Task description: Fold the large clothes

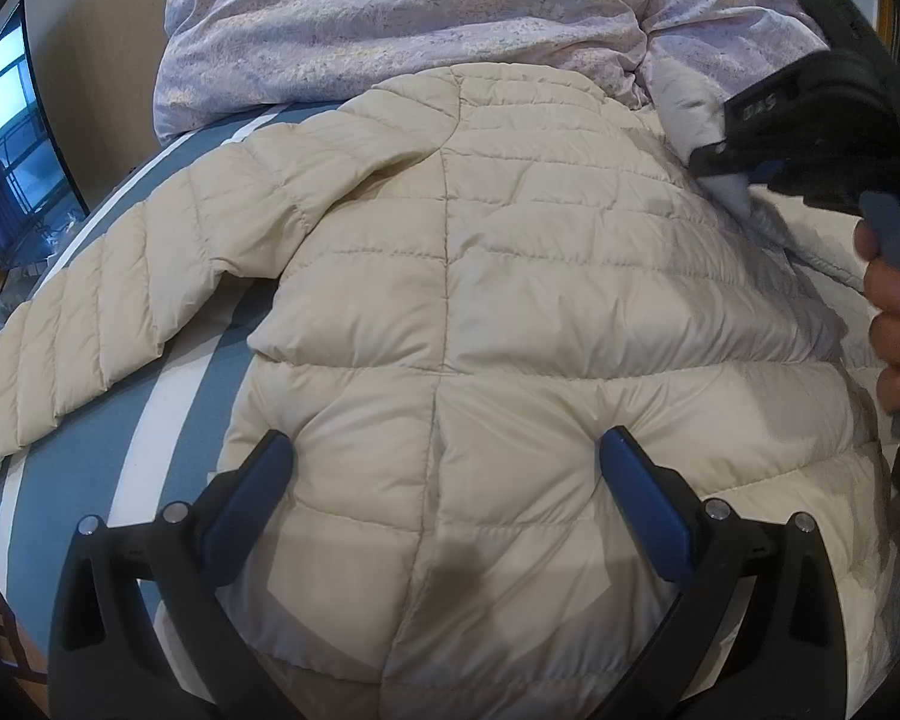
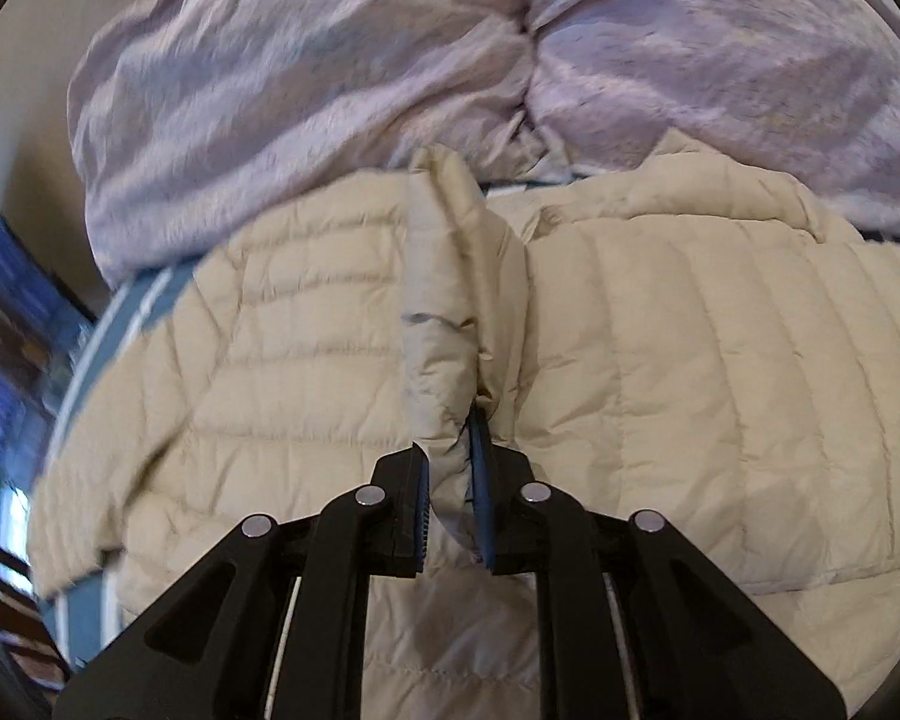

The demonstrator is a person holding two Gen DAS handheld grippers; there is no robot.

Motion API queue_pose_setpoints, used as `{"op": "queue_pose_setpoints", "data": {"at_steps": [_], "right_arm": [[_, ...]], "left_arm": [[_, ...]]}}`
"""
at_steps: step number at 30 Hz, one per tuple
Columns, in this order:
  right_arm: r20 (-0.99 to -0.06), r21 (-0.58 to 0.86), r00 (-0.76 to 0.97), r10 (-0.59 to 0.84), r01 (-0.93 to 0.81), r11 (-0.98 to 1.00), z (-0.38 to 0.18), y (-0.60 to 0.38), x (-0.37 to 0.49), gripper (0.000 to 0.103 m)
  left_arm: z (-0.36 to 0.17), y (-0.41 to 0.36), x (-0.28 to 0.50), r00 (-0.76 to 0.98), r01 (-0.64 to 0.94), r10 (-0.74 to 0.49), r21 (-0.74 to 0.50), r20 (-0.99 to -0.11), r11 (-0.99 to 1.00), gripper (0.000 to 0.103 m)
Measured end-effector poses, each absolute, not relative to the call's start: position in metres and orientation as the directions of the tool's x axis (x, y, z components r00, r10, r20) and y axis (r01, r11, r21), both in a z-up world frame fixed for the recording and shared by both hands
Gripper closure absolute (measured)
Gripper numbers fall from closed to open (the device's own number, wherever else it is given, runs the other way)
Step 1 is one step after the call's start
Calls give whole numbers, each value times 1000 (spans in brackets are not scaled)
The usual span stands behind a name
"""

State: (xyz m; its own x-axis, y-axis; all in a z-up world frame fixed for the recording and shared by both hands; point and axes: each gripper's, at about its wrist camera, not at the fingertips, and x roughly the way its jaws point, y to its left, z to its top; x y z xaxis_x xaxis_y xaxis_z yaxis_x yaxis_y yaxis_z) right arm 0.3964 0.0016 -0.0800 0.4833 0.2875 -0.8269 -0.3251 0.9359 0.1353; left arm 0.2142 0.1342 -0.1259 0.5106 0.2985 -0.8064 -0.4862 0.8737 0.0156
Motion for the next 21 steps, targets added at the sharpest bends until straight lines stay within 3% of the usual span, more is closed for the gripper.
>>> {"op": "queue_pose_setpoints", "data": {"at_steps": [2,8,10,14,21], "right_arm": [[-826,156,460,325,-368,917,-79,9,390,55],[-725,189,528,441,-463,866,-40,0,360,50],[-703,153,606,372,-382,911,-34,-17,365,44],[-743,8,657,128,-183,983,-57,-49,388,44],[-798,-27,600,50,-119,993,-95,-59,401,37]], "left_arm": [[-126,134,215,511,-486,298,15,-806,874,2],[-126,134,215,511,-486,299,15,-806,874,2],[-126,134,215,510,-486,299,16,-806,874,2],[-126,134,215,510,-486,299,16,-806,874,2],[-127,135,214,510,-486,298,15,-807,874,2]]}}
